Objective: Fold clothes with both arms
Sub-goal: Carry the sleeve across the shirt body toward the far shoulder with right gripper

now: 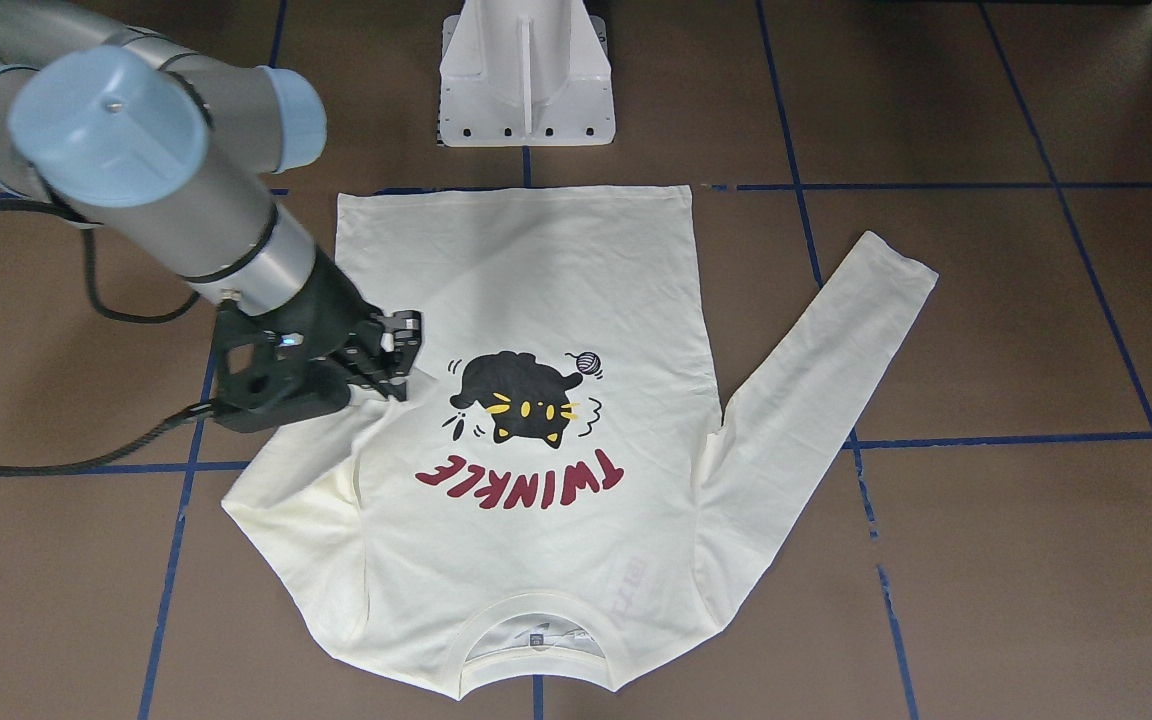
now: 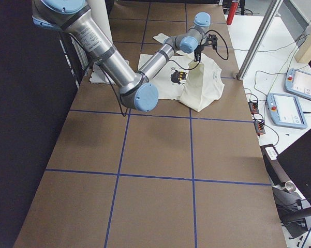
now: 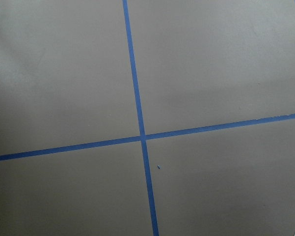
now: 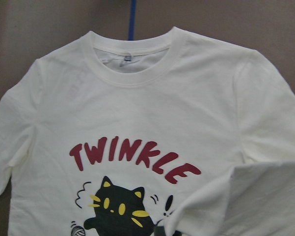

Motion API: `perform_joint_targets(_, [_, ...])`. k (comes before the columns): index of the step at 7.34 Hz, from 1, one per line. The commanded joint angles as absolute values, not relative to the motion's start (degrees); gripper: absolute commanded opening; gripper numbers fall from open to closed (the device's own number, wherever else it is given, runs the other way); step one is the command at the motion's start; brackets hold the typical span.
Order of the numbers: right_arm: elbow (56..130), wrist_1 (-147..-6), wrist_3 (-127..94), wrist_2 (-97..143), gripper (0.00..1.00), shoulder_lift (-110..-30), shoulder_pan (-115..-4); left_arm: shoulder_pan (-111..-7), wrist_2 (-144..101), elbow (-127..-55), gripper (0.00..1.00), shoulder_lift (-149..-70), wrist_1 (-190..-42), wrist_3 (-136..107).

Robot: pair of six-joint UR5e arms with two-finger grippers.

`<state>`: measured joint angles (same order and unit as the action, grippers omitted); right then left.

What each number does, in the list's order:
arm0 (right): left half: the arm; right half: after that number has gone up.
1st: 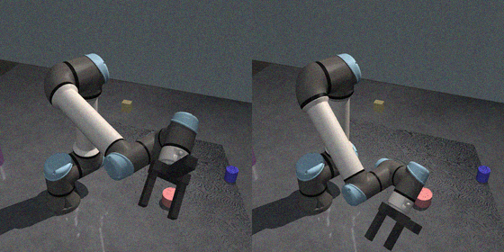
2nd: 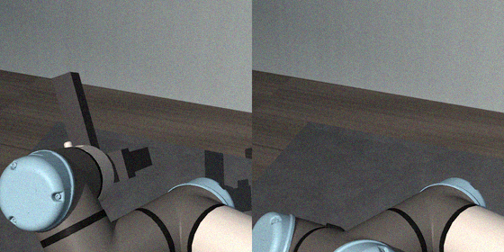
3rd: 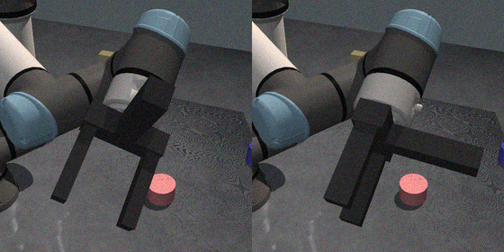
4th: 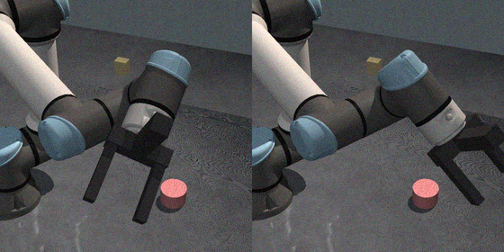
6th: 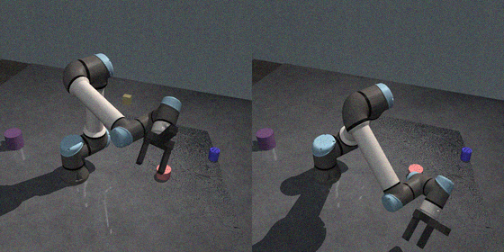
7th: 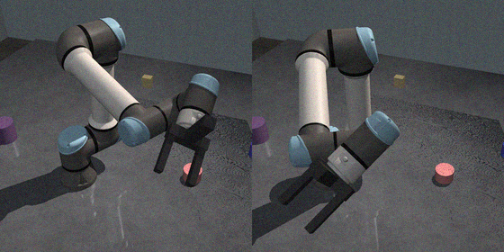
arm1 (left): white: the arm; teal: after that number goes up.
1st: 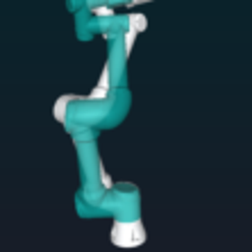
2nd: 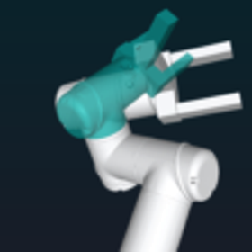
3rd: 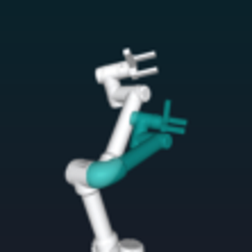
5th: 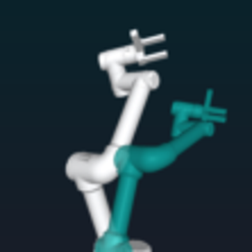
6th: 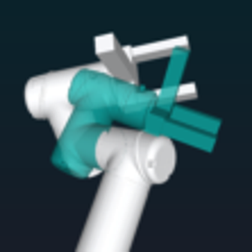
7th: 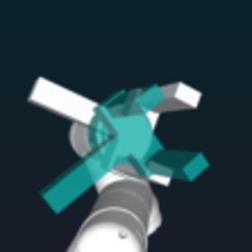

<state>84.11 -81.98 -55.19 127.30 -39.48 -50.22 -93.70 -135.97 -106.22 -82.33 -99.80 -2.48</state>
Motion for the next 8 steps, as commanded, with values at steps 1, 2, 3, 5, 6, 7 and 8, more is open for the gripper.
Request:
perform_joint_targets(1, [64.69,-69.97,-55.28,117.92,0.0,-24.21,-41.88,-93.6,-135.97,-106.08,1.0,-82.27,-99.84,-2.64])
perform_joint_targets(2, [62.34,-67.0,-55.28,114.47,0.0,-23.91,-37.83,-93.6,-135.88,-105.91,1.0,-82.18,-99.76,-2.64])
perform_joint_targets(3, [62.23,-65.84,-55.2,113.22,0.0,-24.43,-35.27,-93.6,-135.88,-105.73,1.0,-82.18,-99.76,-2.55])
perform_joint_targets(5, [62.23,-58.99,-55.37,111.1,0.0,-25.14,-32.79,-93.52,-135.88,-105.38,1.0,-82.09,-99.84,-2.55])
perform_joint_targets(6, [61.7,-58.89,-55.28,109.61,0.59,-25.22,-31.57,-93.52,-135.97,-105.38,1.0,-82.09,-99.84,-2.55])
perform_joint_targets(7, [61.53,-58.71,-55.37,106.82,1.0,-25.05,-31.2,-93.52,-135.97,-105.38,1.0,-82.18,-99.93,-2.55])
perform_joint_targets(8, [61.52,-58.88,-55.37,106.53,1.0,-24.96,-31.2,-93.52,-135.97,-105.38,1.0,-82.18,-100.02,-2.37])
